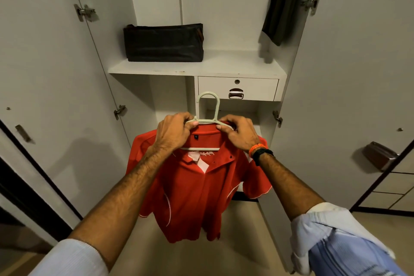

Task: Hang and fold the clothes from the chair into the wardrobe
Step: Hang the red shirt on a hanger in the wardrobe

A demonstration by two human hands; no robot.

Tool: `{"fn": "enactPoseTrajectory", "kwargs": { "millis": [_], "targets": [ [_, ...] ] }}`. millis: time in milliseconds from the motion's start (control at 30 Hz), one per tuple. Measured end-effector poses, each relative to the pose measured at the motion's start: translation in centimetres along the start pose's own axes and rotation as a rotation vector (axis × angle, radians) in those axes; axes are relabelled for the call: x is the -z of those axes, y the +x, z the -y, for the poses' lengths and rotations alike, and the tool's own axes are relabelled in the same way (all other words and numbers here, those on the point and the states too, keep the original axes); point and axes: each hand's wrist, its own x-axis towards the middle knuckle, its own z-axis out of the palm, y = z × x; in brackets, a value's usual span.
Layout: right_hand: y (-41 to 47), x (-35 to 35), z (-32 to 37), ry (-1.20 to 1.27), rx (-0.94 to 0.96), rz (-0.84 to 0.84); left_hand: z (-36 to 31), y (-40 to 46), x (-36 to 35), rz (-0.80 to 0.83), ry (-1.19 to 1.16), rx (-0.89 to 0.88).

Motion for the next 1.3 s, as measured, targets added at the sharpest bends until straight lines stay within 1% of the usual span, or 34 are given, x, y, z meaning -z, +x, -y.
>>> {"fn": "enactPoseTrajectory", "kwargs": {
  "millis": [100,267,400,467,600,867,1133,1300],
  "targets": [
    [0.7,-0.4,0.6,0.019,0.007,-0.064,1.3,1.0,0.2,0.009,-0.053,-0.022],
    [2.3,-0.2,0.2,-0.011,-0.015,-0.103,3.4,3.6,-0.2,0.052,-0.136,-0.046],
    [4.1,0.8,-1.1,-0.077,-0.045,-0.166,2.2,6.5,-1.7,0.077,-0.157,-0.072],
    [5.4,1.4,-2.2,-0.109,-0.057,-0.207,1.5,8.5,-2.8,0.072,-0.162,-0.091],
    [8.8,2.4,-5.0,-0.166,-0.074,-0.235,0.5,12.6,-5.2,0.053,-0.187,-0.095],
    [20.2,5.6,-10.7,-0.219,-0.04,-0.306,-1.9,24.9,-9.3,0.002,-0.208,-0.087],
    [32.2,9.9,-14.5,-0.185,0.007,-0.353,-4.4,37.6,-11.5,-0.09,-0.166,-0.085],
    [39.6,11.6,-15.9,-0.239,0.007,-0.353,-4.7,45.6,-12.8,-0.131,-0.181,-0.105]
  ]
}}
